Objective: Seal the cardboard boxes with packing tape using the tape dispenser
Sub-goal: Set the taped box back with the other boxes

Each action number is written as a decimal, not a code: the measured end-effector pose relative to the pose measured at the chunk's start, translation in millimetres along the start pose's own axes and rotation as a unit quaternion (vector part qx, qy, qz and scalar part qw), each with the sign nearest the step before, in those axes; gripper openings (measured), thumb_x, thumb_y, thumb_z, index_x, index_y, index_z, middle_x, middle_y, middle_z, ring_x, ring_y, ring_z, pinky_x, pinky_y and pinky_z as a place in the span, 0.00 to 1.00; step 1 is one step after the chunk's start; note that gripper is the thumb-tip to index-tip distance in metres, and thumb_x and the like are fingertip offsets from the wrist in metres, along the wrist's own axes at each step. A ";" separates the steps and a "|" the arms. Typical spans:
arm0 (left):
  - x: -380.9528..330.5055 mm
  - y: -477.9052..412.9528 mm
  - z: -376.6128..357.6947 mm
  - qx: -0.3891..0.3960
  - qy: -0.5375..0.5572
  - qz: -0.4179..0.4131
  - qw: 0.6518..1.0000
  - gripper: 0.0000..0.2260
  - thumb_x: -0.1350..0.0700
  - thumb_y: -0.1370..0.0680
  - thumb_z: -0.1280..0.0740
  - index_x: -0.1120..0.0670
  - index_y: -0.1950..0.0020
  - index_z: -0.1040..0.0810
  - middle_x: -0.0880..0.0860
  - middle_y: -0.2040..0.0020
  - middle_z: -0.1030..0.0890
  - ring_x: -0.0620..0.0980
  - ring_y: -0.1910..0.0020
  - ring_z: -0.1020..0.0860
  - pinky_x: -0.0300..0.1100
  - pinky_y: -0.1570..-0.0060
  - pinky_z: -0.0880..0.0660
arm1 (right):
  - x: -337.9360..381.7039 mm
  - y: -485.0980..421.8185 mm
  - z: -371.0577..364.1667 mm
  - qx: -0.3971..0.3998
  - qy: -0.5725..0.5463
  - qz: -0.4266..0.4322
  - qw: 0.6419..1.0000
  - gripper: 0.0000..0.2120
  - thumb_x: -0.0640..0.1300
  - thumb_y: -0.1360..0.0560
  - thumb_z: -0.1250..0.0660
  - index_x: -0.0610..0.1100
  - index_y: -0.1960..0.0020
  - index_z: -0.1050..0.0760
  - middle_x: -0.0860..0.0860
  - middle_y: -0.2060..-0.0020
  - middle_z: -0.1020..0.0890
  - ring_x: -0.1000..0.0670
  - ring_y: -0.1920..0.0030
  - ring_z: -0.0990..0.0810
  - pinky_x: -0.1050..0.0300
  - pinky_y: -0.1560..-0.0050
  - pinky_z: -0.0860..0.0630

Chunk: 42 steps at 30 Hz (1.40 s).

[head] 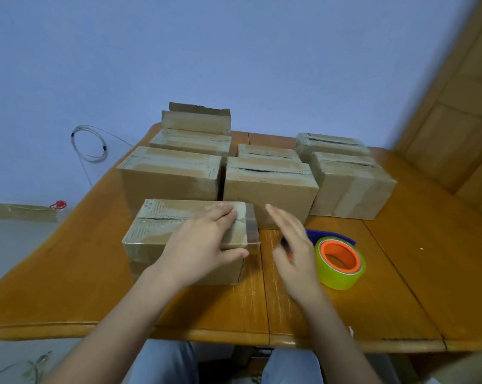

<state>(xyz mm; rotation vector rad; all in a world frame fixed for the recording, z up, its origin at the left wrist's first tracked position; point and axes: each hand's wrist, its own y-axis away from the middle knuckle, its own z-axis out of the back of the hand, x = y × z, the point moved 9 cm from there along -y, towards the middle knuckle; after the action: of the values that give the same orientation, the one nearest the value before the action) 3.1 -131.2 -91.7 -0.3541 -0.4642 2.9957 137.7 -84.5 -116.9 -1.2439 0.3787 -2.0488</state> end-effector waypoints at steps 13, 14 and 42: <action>9.9 7.2 2.4 -0.002 0.048 -0.028 0.998 0.39 0.32 0.31 0.34 0.51 0.26 0.33 0.45 0.26 0.34 0.43 0.27 0.37 0.39 0.33 0.37 | -11.6 28.8 -51.7 0.042 -0.034 -0.031 0.998 0.38 0.31 0.28 0.47 0.59 0.24 0.48 0.64 0.26 0.42 0.55 0.24 0.50 0.33 0.28 0.50; 10.5 7.2 2.6 -0.003 0.046 -0.028 0.999 0.40 0.30 0.32 0.36 0.51 0.26 0.32 0.45 0.26 0.33 0.43 0.27 0.36 0.39 0.34 0.37 | -12.0 30.6 -55.8 0.051 -0.042 -0.041 0.997 0.39 0.31 0.28 0.47 0.59 0.24 0.49 0.65 0.26 0.43 0.56 0.24 0.51 0.33 0.27 0.51; 14.5 4.9 -1.7 0.014 0.059 -0.016 0.998 0.46 0.24 0.37 0.46 0.48 0.26 0.35 0.42 0.26 0.35 0.35 0.29 0.43 0.33 0.37 0.43 | -48.1 -30.7 -47.6 -0.010 -0.201 -0.223 0.954 0.18 0.42 0.21 0.37 0.47 0.31 0.31 0.54 0.38 0.24 0.59 0.41 0.25 0.66 0.41 0.28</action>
<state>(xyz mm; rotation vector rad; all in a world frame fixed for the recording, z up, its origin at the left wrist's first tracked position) -10.9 -133.6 -98.0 -0.5124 -0.4123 2.9260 98.1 -34.3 -154.8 -1.8440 -0.0847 -2.0732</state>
